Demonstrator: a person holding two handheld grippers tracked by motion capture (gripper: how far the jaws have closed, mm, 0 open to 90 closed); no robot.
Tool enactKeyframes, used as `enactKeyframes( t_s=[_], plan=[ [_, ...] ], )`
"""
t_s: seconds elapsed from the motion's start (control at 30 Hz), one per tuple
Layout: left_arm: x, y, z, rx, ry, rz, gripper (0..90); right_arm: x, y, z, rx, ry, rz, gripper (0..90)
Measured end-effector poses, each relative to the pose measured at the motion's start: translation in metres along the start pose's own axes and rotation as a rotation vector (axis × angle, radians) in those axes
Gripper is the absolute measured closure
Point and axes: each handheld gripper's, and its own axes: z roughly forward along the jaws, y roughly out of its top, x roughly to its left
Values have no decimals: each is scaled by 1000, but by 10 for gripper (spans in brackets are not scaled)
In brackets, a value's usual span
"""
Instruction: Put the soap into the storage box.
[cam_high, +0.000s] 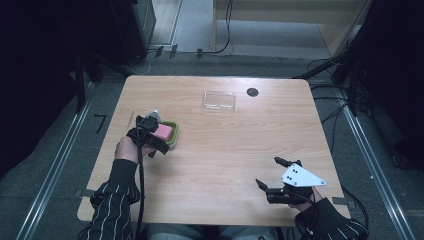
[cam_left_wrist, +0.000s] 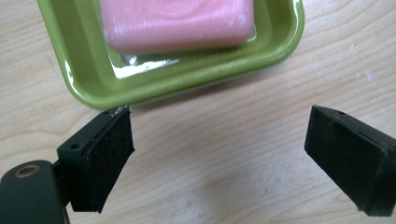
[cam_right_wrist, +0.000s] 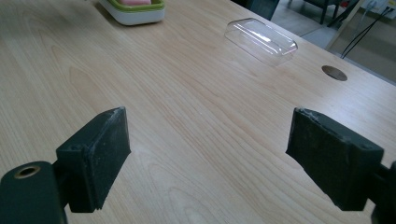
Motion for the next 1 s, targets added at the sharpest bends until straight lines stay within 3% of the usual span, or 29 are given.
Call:
enactKeyframes(
  t_s=[0.6,1.0],
  plan=[
    [-4,-31,14,59,5,0,91,1,0,0,-3,-1,1,138],
    [-5,-43,15,57,9,0,93,0,0,0,0,5,0,138]
  ],
)
